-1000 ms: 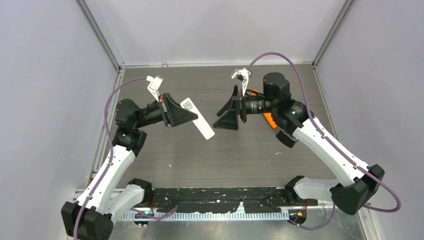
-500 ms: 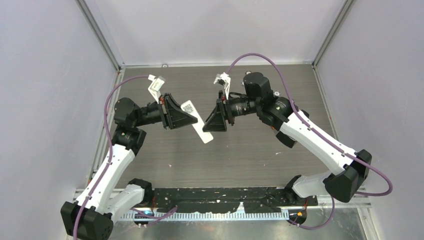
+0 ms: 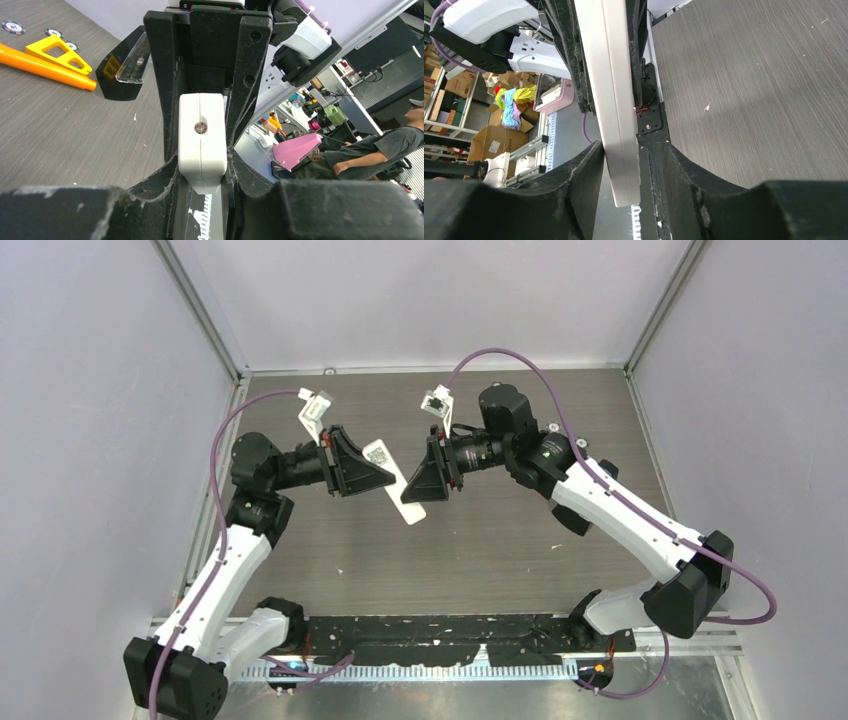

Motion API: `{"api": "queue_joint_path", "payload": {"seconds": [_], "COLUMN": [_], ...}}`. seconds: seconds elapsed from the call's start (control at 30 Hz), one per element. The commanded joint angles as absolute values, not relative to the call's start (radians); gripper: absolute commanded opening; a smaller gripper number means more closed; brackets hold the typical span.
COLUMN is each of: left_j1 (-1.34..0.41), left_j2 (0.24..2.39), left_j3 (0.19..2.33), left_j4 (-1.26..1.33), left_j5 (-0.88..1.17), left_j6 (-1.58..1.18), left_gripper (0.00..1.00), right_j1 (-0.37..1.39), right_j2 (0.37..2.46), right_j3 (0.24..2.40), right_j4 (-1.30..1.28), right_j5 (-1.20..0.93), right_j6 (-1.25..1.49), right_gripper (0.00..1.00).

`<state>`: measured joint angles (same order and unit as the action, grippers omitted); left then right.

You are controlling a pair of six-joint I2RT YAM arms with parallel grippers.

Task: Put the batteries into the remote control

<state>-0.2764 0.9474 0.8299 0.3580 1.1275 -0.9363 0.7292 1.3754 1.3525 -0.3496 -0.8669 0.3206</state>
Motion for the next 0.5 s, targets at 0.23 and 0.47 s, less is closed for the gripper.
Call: {"api": "queue_joint_path", "payload": {"seconds": [0.23, 0.47], "left_j1": [-0.273, -0.273], "left_j2": [0.961, 0.918], "left_j3": [0.876, 0.926], "left_j4": [0.394, -0.009], "left_j5": [1.151, 0.970], "left_j6": [-0.920, -0.615], "left_gripper": [0.32, 0.89], "right_j1": [0.732, 0.714], "right_j2": [1.380, 1.326], "right_j3": [1.353, 1.302], "right_j4": [-0.277, -0.253], "right_j5": [-0.851, -0.727], "right_j6": [0.368, 0.394], "right_gripper": [0.17, 0.09]}}
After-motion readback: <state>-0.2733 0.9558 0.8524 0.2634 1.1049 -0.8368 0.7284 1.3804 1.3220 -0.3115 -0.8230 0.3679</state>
